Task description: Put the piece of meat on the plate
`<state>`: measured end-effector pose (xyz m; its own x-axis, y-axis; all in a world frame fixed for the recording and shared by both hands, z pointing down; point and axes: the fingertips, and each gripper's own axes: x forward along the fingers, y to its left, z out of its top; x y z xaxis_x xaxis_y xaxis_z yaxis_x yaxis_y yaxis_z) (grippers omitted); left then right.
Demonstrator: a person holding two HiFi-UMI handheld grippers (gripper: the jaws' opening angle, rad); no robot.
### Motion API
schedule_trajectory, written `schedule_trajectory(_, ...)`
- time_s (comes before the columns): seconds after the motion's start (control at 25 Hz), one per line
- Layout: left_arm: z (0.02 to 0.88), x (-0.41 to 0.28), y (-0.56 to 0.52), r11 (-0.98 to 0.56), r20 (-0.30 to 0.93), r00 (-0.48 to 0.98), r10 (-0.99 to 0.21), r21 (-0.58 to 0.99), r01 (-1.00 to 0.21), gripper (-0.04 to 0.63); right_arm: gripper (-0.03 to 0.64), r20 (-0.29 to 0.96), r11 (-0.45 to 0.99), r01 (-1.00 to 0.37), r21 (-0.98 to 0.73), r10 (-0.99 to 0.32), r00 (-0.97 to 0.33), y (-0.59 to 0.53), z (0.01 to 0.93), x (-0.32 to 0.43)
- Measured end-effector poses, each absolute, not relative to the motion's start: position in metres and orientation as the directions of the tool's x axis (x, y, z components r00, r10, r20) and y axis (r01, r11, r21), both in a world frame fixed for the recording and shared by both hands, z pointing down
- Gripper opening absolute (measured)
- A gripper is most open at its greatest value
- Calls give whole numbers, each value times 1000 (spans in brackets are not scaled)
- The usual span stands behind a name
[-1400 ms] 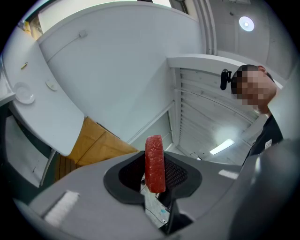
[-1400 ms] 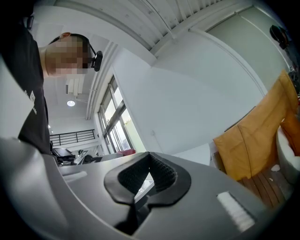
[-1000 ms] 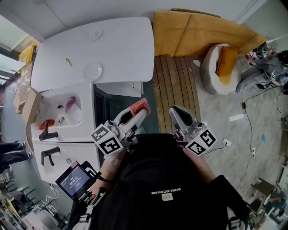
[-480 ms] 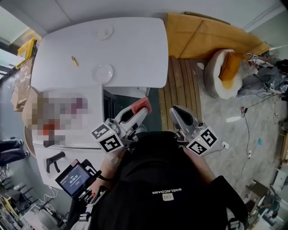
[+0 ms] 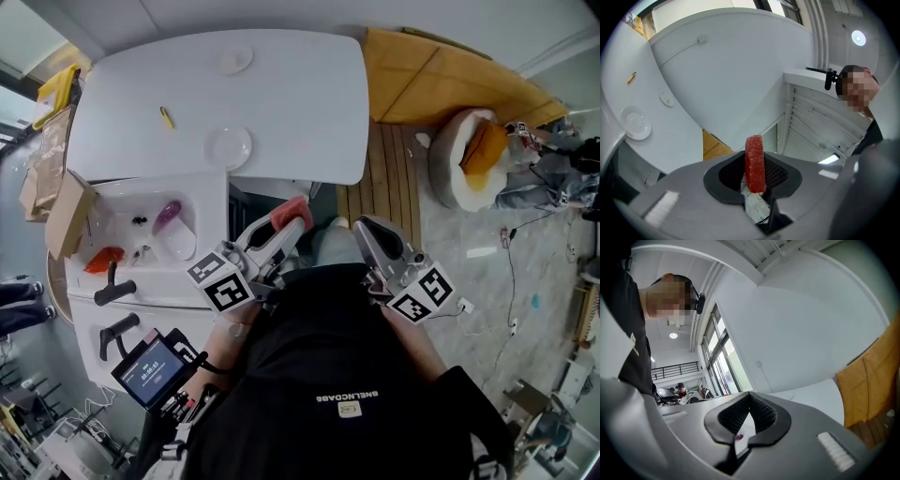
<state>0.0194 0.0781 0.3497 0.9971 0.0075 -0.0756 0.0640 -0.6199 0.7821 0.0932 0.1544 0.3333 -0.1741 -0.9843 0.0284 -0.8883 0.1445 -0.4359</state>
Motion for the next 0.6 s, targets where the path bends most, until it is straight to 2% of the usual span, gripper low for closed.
schedule_trajectory(0.6, 369, 15, 22, -574, -38, 987, -155, 817, -59, 110, 5, 101, 251, -909, -333, -949, -299, 104, 332, 90)
